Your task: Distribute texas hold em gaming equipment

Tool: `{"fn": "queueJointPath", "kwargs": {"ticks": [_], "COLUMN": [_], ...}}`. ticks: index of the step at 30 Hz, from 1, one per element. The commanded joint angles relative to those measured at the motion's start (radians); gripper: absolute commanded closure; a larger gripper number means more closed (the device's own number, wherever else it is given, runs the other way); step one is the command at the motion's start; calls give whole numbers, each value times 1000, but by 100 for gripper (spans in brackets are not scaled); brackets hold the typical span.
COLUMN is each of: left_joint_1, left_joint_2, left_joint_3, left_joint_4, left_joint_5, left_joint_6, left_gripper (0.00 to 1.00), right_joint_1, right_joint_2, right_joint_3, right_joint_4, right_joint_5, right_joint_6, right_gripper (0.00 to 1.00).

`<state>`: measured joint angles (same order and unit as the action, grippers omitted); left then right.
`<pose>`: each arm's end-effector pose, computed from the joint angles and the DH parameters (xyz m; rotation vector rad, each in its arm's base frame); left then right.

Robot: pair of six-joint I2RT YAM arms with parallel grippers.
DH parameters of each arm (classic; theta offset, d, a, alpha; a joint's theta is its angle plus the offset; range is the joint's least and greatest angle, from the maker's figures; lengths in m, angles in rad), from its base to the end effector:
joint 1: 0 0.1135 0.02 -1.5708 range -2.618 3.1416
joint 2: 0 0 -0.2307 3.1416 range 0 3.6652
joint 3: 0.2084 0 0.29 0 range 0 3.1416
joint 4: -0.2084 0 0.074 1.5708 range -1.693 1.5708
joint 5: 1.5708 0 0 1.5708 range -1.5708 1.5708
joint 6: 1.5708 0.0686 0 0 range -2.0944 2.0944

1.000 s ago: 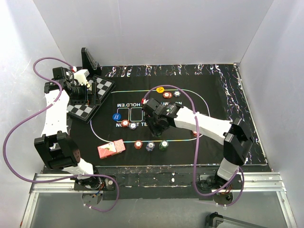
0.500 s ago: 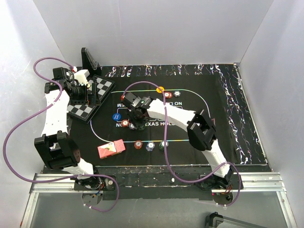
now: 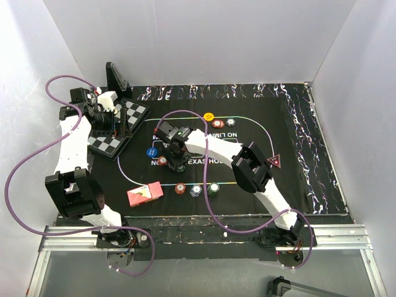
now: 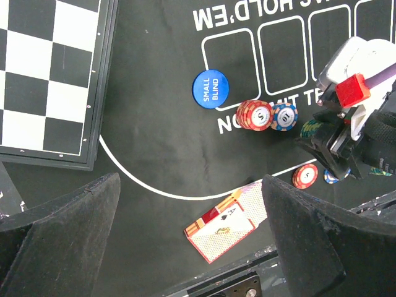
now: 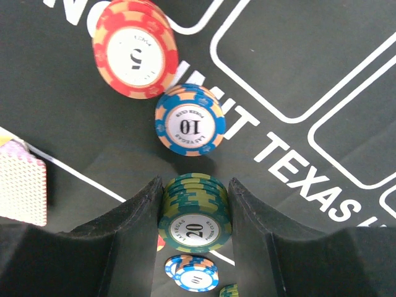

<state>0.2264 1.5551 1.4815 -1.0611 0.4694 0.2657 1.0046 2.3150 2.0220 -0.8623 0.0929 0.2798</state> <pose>0.3586 0.0508 0.2606 0.1869 2.5697 -0.4578 0.2858 0.4377 0.1285 -0.9476 2.5751 0.2443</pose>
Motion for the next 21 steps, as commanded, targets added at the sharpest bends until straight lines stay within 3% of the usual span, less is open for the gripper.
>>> {"fn": "queueJointPath", "kwargs": {"ticks": [1, 7, 14, 21], "left_joint_1": [4, 4, 5, 5], "left_joint_2": [-9, -4, -4, -6], "left_joint_3": [31, 40, 48, 36], "left_joint_4": [10, 4, 3, 7], "left_joint_5": [26, 25, 18, 18], "left_joint_6": [3, 1, 4, 7], "left_gripper": [0, 0, 0, 0], "right_joint_1": [15, 32, 11, 29], "right_joint_2": [10, 33, 0, 41], "right_joint_3": [66, 73, 86, 101], "right_joint_4": [13, 22, 14, 0], "right_joint_5": [-51, -85, -22, -84], "right_joint_6": [-14, -2, -13, 6], "right_gripper": [98, 97, 97, 97]}}
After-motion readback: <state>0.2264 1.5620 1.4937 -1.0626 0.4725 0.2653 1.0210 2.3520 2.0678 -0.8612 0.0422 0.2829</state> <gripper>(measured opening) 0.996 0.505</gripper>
